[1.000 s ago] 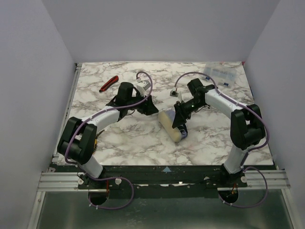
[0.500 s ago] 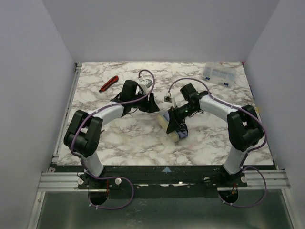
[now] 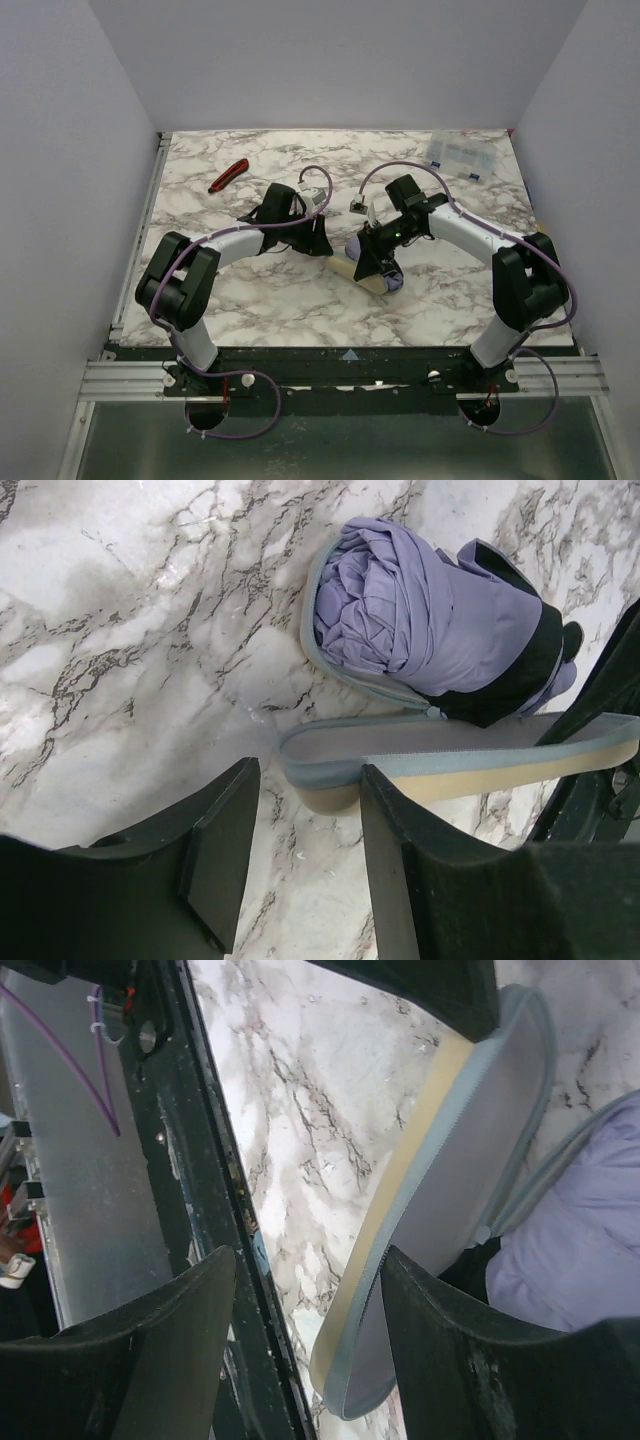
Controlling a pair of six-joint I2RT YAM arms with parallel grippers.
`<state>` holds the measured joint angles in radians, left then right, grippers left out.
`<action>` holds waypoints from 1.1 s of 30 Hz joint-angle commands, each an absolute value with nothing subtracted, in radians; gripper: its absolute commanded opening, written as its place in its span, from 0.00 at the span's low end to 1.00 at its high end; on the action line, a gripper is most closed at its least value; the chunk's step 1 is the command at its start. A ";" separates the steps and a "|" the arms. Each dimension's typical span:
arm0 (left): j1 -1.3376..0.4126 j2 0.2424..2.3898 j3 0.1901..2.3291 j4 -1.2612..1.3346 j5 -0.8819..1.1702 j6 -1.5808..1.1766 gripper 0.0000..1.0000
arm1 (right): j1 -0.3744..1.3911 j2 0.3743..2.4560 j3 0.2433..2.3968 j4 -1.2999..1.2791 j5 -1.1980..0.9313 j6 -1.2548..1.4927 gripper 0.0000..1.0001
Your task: Open the umbrella
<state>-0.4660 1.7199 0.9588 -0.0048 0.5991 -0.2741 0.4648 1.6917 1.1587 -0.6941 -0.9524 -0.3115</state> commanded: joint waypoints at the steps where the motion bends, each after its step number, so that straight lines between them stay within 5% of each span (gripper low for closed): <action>1: -0.473 1.704 0.919 -0.051 0.591 -0.199 0.44 | 0.457 1.642 1.198 -0.686 -0.857 -0.284 0.63; 33: -0.509 1.634 0.844 0.002 0.588 -0.192 0.41 | 0.494 1.641 0.967 -0.447 -0.271 -0.189 0.65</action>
